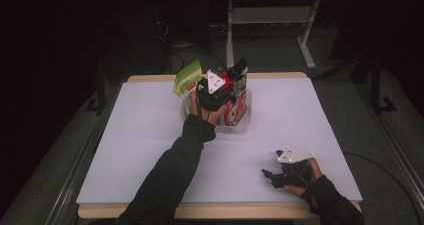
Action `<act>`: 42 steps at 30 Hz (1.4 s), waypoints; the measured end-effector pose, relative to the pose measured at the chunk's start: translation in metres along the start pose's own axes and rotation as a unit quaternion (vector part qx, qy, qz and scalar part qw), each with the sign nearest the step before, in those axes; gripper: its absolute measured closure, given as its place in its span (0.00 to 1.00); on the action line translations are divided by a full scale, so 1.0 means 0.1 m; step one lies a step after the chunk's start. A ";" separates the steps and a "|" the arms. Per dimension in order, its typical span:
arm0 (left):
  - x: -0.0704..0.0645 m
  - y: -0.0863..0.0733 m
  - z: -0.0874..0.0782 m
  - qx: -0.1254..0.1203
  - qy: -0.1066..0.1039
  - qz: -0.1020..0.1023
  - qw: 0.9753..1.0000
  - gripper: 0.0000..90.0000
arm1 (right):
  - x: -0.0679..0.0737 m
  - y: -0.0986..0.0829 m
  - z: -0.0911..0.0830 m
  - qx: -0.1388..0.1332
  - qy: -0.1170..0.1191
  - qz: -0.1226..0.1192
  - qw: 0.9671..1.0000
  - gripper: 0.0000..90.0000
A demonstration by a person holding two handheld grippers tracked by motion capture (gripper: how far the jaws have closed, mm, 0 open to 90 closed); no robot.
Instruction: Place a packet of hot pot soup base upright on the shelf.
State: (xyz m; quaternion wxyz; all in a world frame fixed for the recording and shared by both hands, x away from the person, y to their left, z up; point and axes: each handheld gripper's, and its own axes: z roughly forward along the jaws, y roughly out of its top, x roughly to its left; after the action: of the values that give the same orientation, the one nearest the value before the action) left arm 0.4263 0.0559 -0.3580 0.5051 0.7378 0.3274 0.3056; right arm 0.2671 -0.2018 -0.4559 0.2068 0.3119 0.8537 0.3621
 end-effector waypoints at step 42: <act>0.17 0.00 -0.61 0.036 -0.094 0.102 0.990 0.52 | -0.02 0.02 -0.06 -0.010 -0.008 0.002 1.000 0.22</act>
State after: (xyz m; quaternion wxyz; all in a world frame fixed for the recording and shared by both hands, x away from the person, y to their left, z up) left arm 0.3884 0.1029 -0.3372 0.4725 0.8107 0.2122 0.2730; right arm 0.2654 -0.2050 -0.4505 0.2159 0.3139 0.8479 0.3686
